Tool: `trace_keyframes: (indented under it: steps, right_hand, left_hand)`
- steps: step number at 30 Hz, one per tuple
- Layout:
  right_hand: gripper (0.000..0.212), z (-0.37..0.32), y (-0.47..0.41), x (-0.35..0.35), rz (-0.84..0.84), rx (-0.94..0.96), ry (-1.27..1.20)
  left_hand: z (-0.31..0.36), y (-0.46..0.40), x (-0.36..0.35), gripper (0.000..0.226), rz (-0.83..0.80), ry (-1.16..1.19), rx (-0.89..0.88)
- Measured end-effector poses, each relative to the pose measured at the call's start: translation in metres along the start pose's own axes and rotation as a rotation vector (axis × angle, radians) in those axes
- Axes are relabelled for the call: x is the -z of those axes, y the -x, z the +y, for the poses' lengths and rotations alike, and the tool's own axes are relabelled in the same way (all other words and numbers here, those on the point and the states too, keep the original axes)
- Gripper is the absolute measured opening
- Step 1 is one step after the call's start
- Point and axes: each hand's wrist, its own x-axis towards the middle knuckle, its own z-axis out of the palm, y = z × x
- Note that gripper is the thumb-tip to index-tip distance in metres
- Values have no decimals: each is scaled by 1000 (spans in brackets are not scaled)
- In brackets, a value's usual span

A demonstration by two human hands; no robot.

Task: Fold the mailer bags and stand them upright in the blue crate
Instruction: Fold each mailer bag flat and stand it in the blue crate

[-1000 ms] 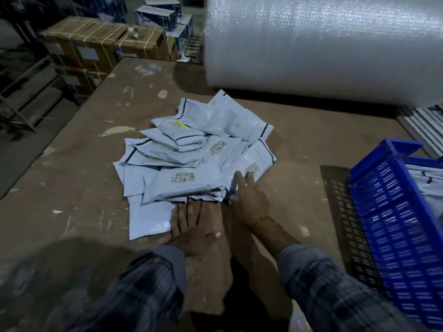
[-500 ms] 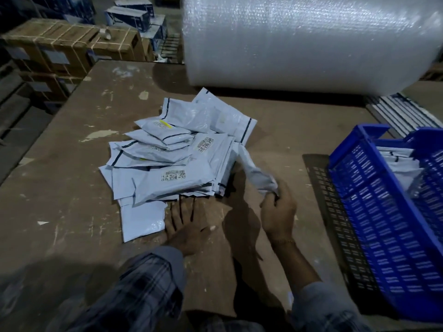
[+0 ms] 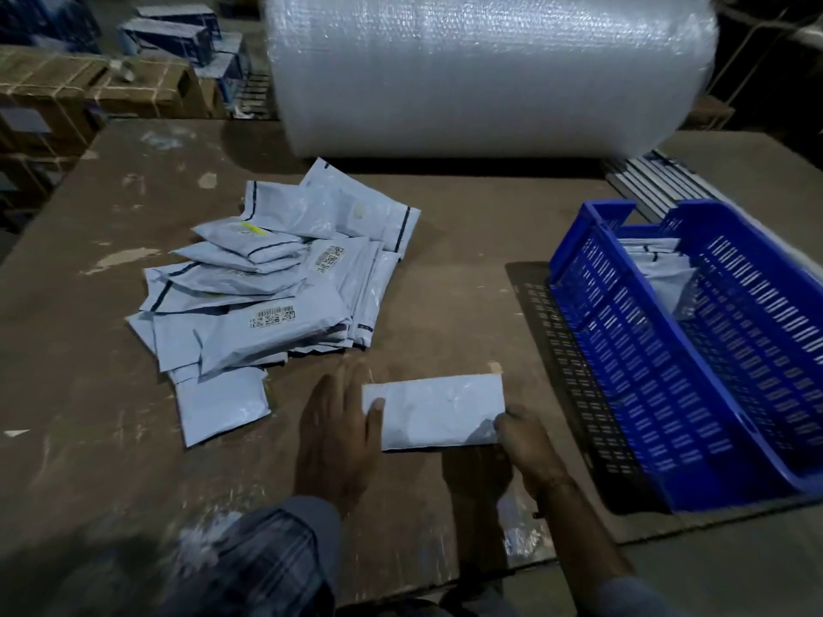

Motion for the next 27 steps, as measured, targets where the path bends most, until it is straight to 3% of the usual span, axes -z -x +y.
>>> trace_keyframes:
  steps: [3, 5, 9, 11, 15, 27]
  right_hand:
    - [39, 14, 5, -9, 317, 251, 497]
    - [45, 10, 8, -18, 442, 475, 623]
    - [78, 15, -14, -49, 135, 583, 867]
    - [71, 23, -24, -60, 63, 693, 988]
    - [56, 30, -27, -64, 125, 780, 958]
    - [56, 35, -38, -70, 116, 760, 985]
  left_hand:
    - [-3, 2, -23, 61, -198, -142, -85]
    - [-6, 0, -35, 64, -291, -262, -140]
    - [-9, -6, -45, 60, -313, -395, -241]
    - [-10, -7, -44, 58, -327, -413, -247]
    - [-10, -7, -42, 58, -355, -458, -262]
    - [-12, -13, -52, 55, -370, -480, -278]
